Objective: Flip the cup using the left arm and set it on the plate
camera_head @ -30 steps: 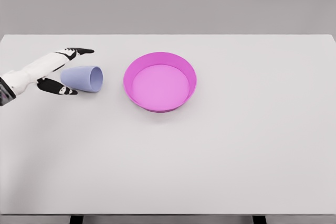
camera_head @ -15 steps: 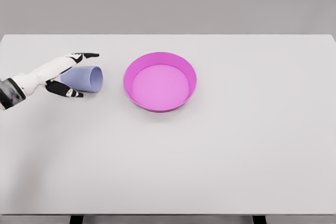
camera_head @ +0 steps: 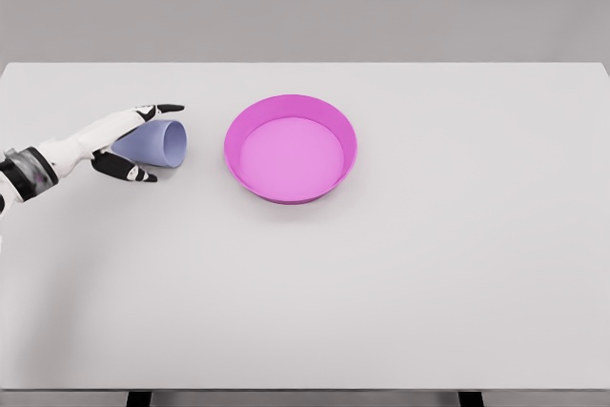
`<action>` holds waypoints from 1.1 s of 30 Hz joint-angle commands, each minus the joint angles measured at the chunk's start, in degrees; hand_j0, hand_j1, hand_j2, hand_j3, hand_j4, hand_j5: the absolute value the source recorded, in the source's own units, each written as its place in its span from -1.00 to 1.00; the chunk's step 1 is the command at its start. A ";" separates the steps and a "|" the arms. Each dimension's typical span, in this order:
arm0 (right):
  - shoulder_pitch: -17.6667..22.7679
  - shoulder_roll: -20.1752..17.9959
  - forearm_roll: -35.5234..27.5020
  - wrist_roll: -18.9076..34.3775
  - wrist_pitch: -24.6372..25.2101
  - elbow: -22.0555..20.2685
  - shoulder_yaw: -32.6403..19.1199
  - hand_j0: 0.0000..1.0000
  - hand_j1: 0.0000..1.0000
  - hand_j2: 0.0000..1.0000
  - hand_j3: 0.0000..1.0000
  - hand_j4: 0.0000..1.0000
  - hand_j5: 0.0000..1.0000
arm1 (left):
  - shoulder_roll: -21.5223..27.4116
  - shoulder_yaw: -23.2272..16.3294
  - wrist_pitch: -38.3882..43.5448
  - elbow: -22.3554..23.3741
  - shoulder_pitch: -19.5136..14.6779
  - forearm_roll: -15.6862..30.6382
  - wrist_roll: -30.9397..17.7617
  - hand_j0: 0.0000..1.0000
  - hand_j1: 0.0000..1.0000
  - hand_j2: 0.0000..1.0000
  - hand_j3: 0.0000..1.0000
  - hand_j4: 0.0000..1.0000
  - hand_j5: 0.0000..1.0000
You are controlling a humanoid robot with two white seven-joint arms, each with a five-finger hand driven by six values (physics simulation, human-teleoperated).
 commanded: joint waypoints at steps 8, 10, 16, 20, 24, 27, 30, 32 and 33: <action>0.00 0.00 0.01 0.01 0.00 0.01 0.01 1.00 1.00 1.00 1.00 1.00 1.00 | -0.47 -0.02 0.13 0.10 0.00 -1.49 -0.02 1.00 1.00 1.00 1.00 1.00 1.00; 0.00 0.00 0.01 0.01 0.00 0.01 0.01 1.00 1.00 1.00 1.00 1.00 1.00 | -0.47 -0.02 0.13 -0.16 -0.09 -2.45 -0.02 1.00 1.00 1.00 1.00 1.00 1.00; 0.00 0.00 0.01 0.01 0.00 0.01 0.01 1.00 1.00 1.00 1.00 1.00 1.00 | -0.47 -0.02 0.13 -0.43 -0.09 -2.45 -0.46 0.58 0.58 0.58 0.58 0.58 0.58; 0.00 0.00 0.01 0.01 0.00 0.01 0.01 1.00 1.00 1.00 1.00 1.00 1.00 | -0.47 -0.02 0.13 -0.43 -0.09 -2.63 -0.54 0.42 0.42 0.42 0.42 0.42 0.42; 0.00 0.00 0.01 0.01 0.00 0.01 0.01 1.00 1.00 1.00 1.00 1.00 1.00 | -0.38 -0.02 0.13 -0.60 -0.09 -2.98 -1.07 0.30 0.30 0.30 0.30 0.30 0.30; 0.00 0.00 0.01 0.01 0.00 0.01 0.01 1.00 1.00 1.00 1.00 1.00 1.00 | -0.38 0.06 0.13 -0.69 -0.09 -2.46 -1.33 0.29 0.29 0.29 0.29 0.29 0.29; 0.00 0.00 0.01 0.01 0.00 0.01 0.01 1.00 1.00 1.00 1.00 1.00 1.00 | -0.20 0.15 0.13 -4.03 0.61 -2.02 -1.33 0.28 0.28 0.28 0.28 0.28 0.28; 0.00 0.00 0.01 0.01 0.00 0.01 0.01 1.00 1.00 1.00 1.00 1.00 1.00 | -0.20 0.24 0.13 -5.00 0.70 -1.93 -1.34 0.21 0.21 0.21 0.21 0.21 0.21; 0.00 0.00 0.01 0.01 0.00 0.01 0.01 1.00 1.00 1.00 1.00 1.00 1.00 | -0.12 0.24 0.13 -5.35 0.70 -1.84 -1.42 0.21 0.21 0.21 0.21 0.21 0.21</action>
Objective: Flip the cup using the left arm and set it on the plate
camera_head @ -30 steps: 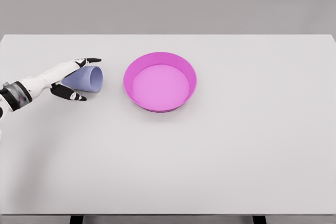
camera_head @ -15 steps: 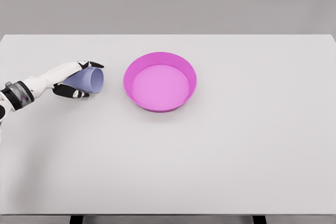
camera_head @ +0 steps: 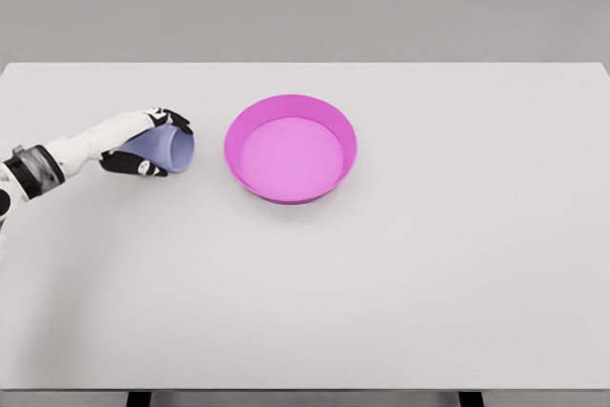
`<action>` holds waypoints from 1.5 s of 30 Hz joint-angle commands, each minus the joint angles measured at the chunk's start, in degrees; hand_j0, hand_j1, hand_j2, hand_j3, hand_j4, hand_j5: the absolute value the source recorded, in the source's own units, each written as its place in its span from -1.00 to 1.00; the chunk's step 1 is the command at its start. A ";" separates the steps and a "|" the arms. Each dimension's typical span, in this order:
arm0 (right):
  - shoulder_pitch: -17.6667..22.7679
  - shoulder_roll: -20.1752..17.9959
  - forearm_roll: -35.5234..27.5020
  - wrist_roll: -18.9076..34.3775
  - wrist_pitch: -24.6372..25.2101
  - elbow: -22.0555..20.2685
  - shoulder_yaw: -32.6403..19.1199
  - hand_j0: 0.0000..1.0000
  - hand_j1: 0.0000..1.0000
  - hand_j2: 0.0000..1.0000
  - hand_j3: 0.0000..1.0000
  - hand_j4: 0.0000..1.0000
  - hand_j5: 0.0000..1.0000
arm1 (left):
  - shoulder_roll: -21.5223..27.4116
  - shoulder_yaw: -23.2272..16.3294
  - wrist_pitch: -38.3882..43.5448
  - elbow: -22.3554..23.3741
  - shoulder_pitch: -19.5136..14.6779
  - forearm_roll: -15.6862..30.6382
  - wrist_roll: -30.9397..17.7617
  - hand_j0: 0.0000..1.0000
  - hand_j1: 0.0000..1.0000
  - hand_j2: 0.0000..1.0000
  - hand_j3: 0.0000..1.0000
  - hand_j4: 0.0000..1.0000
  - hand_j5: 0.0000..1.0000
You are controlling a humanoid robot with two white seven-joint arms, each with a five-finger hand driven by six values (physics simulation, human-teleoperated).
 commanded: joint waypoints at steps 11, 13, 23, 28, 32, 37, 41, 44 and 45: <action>0.00 0.00 0.00 0.01 0.00 0.01 0.01 1.00 1.00 1.00 1.00 1.00 1.00 | 0.47 0.29 0.05 -1.15 -0.35 9.74 -3.79 0.22 0.22 0.22 0.22 0.22 0.22; 0.00 0.00 0.00 0.01 0.00 0.01 0.01 1.00 1.00 1.00 1.00 1.00 1.00 | 0.47 0.29 0.05 -1.06 -0.44 11.05 -3.79 0.22 0.22 0.22 0.22 0.22 0.22; 0.00 0.00 0.00 0.01 0.00 0.01 0.01 1.00 1.00 1.00 1.00 1.00 1.00 | -0.32 -0.07 0.05 -2.73 -0.35 20.11 -3.79 0.23 0.23 0.23 0.23 0.23 0.23; 0.00 0.00 0.00 0.01 0.00 0.01 0.01 1.00 1.00 1.00 1.00 1.00 1.00 | -2.08 -0.42 0.05 -3.08 -0.35 24.24 -3.79 0.23 0.23 0.23 0.23 0.23 0.23; 0.00 0.00 0.00 0.01 0.00 0.01 0.01 1.00 1.00 1.00 1.00 1.00 1.00 | -3.66 -1.82 0.05 -5.90 0.09 26.44 -3.79 0.23 0.23 0.23 0.23 0.23 0.23; 0.00 0.00 0.00 0.01 0.00 0.01 0.01 1.00 1.00 1.00 1.00 1.00 1.00 | -6.91 -3.14 0.05 -7.57 0.26 29.16 -3.79 0.23 0.23 0.23 0.23 0.23 0.23; 0.00 0.00 0.00 0.01 0.00 0.01 0.01 1.00 1.00 1.00 1.00 1.00 1.00 | -8.14 -5.60 0.05 -8.71 0.26 31.88 -3.79 0.23 0.23 0.23 0.23 0.23 0.23; 0.00 0.00 0.00 0.01 0.00 0.01 0.01 1.00 1.00 1.00 1.00 1.00 1.00 | -9.28 -7.09 0.05 -8.71 0.44 33.99 -3.79 0.24 0.24 0.24 0.24 0.24 0.24; 0.00 0.00 0.00 0.01 0.00 0.01 0.01 1.00 1.00 1.00 1.00 1.00 1.00 | -9.46 -7.54 0.05 -8.62 0.53 34.52 -3.79 0.25 0.25 0.25 0.25 0.25 0.25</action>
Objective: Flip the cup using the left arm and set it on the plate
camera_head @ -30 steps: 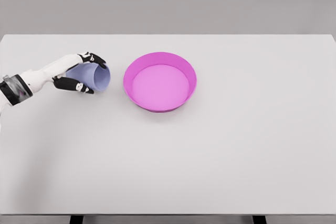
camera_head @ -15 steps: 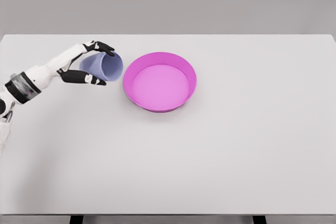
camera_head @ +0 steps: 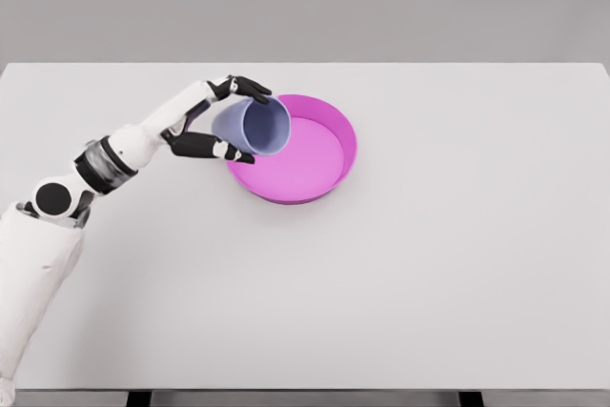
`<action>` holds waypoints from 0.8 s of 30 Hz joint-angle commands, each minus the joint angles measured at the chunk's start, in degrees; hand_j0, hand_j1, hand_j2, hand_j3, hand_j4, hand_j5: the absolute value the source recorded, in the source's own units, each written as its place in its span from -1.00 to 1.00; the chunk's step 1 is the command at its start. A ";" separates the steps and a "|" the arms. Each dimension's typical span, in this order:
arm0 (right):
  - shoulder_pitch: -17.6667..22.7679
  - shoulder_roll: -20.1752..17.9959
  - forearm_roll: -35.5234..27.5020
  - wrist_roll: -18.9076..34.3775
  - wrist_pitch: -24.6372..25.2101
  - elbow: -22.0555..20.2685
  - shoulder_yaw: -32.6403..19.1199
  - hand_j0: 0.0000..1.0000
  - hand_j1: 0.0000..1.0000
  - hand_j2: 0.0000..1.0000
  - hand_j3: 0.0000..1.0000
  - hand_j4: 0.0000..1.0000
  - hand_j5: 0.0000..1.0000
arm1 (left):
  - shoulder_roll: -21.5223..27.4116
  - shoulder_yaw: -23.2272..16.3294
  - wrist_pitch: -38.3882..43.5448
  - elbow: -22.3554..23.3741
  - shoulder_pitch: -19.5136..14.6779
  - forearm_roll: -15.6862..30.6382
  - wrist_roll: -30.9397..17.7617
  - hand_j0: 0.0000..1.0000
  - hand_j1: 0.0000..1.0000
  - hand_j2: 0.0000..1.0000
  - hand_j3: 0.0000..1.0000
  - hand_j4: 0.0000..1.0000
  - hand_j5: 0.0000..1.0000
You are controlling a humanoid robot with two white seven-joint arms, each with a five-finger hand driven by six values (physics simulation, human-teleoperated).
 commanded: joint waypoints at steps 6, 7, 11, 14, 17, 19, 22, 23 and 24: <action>0.00 0.00 0.01 0.01 0.00 0.01 0.01 1.00 1.00 1.00 1.00 1.00 1.00 | -2.59 -2.81 0.14 3.07 -0.88 1.43 0.04 0.25 0.25 0.25 0.25 0.25 0.25; 0.00 0.00 0.01 0.01 0.00 0.01 0.01 1.00 1.00 1.00 1.00 1.00 1.00 | -3.29 -3.34 0.14 3.78 -1.32 1.52 0.04 0.25 0.25 0.25 0.25 0.25 0.25; 0.00 0.00 0.01 0.01 0.00 0.01 0.01 1.00 1.00 1.00 1.00 1.00 1.00 | -5.14 -5.45 0.14 5.62 -2.20 1.61 0.04 0.28 0.28 0.28 0.28 0.28 0.28; 0.00 0.00 0.01 0.01 0.00 0.01 0.01 1.00 1.00 1.00 1.00 1.00 1.00 | -5.31 -5.98 0.14 6.33 -2.72 2.48 0.04 0.30 0.30 0.30 0.30 0.30 0.30; 0.00 0.00 0.01 0.01 0.00 0.01 0.01 1.00 1.00 1.00 1.00 1.00 1.00 | -5.40 -7.47 0.14 7.73 -3.25 5.03 0.04 0.31 0.31 0.31 0.31 0.31 0.31; 0.00 0.00 0.01 0.01 0.00 0.01 0.01 1.00 1.00 1.00 1.00 1.00 1.00 | -6.02 -7.39 0.14 8.17 -3.34 5.30 0.04 0.32 0.32 0.32 0.32 0.32 0.32; 0.00 0.00 0.01 0.01 0.00 0.01 0.01 1.00 1.00 1.00 1.00 1.00 1.00 | -7.86 -7.21 0.14 10.54 -3.52 5.39 0.04 0.33 0.33 0.33 0.33 0.33 0.33; 0.00 0.00 0.01 0.01 0.00 0.01 0.01 1.00 1.00 1.00 1.00 1.00 1.00 | -8.30 -7.12 0.14 10.63 -3.52 5.39 0.04 0.34 0.34 0.34 0.34 0.34 0.34; 0.00 0.00 0.01 0.01 0.00 0.01 0.01 1.00 1.00 1.00 1.00 1.00 1.00 | -8.48 -6.86 0.14 10.81 -3.52 5.56 0.04 0.34 0.34 0.34 0.34 0.34 0.34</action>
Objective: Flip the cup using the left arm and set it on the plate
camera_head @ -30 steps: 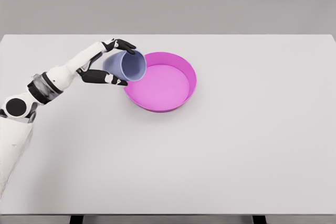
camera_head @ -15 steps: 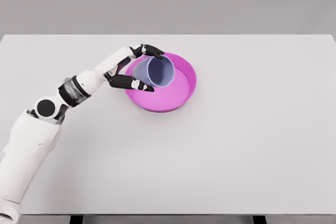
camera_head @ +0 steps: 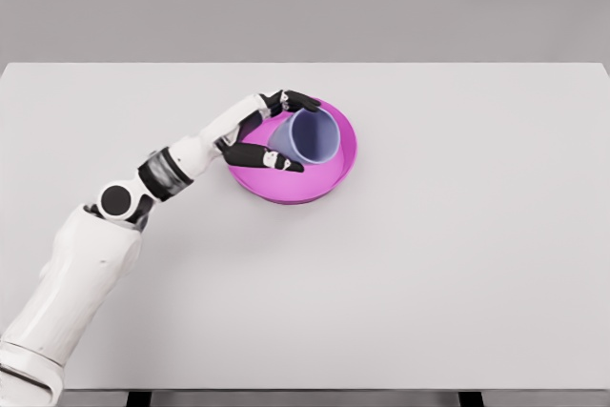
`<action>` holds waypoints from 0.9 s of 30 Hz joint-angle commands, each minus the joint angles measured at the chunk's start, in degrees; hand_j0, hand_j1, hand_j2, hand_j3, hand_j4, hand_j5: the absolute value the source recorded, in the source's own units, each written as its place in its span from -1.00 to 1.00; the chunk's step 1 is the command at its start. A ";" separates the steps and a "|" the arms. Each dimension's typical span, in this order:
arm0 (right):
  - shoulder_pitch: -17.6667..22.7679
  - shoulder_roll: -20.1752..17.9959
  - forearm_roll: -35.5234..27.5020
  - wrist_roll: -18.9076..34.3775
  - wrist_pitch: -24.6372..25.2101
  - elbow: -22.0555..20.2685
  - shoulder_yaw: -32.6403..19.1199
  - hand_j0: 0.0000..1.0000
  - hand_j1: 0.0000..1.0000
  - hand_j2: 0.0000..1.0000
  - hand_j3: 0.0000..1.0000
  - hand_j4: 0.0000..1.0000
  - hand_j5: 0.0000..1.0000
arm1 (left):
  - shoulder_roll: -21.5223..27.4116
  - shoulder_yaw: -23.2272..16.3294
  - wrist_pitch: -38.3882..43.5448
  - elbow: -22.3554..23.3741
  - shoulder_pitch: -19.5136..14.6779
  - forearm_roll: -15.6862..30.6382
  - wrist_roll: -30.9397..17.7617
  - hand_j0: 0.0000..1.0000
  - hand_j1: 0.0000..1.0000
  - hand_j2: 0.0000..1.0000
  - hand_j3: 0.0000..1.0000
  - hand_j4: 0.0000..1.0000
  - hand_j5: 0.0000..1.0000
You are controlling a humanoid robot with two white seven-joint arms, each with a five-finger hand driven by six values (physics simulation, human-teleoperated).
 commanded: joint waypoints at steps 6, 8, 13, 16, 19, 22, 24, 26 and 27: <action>0.00 0.00 0.01 0.01 0.00 0.01 0.01 1.00 1.00 1.00 1.00 1.00 1.00 | -2.33 0.03 0.09 0.92 0.00 3.22 0.02 0.36 0.36 0.36 0.36 0.36 0.36; 0.00 0.00 0.01 0.01 0.00 0.01 0.01 1.00 1.00 1.00 1.00 1.00 1.00 | -2.51 -0.15 0.09 1.35 0.00 3.13 0.02 0.37 0.37 0.37 0.37 0.37 0.37; 0.00 0.00 0.01 0.01 0.00 0.01 0.01 1.00 1.00 1.00 1.00 1.00 1.00 | -3.30 -0.15 0.09 3.90 0.00 3.22 0.02 0.42 0.42 0.42 0.42 0.42 0.42; 0.00 0.00 0.01 0.01 0.00 0.01 0.01 1.00 1.00 1.00 1.00 1.00 1.00 | -3.92 -0.06 0.09 6.18 0.00 3.31 0.02 0.43 0.43 0.43 0.43 0.43 0.43; 0.00 0.00 0.01 0.01 0.00 0.01 0.01 1.00 1.00 1.00 1.00 1.00 1.00 | -3.92 0.03 0.09 7.51 0.00 3.31 0.02 0.44 0.44 0.44 0.44 0.44 0.44; 0.00 0.00 0.01 0.01 0.00 0.01 0.01 1.00 1.00 1.00 1.00 1.00 1.00 | -4.01 0.12 0.09 7.68 0.00 3.57 0.02 0.45 0.45 0.45 0.45 0.45 0.45; 0.00 0.00 0.01 0.01 0.00 0.01 0.01 1.00 1.00 1.00 1.00 1.00 1.00 | -4.88 0.03 0.09 8.65 0.00 4.10 0.02 0.45 0.45 0.45 0.45 0.45 0.45; 0.00 0.00 0.01 0.01 0.00 0.01 0.01 1.00 1.00 1.00 1.00 1.00 1.00 | -5.23 0.03 0.09 8.74 -0.17 4.19 0.02 0.45 0.45 0.45 0.45 0.45 0.45; 0.00 0.00 0.01 0.01 0.00 0.01 0.01 1.00 1.00 1.00 1.00 1.00 1.00 | -5.85 0.03 0.09 8.82 -1.05 4.19 0.02 0.45 0.45 0.45 0.45 0.45 0.45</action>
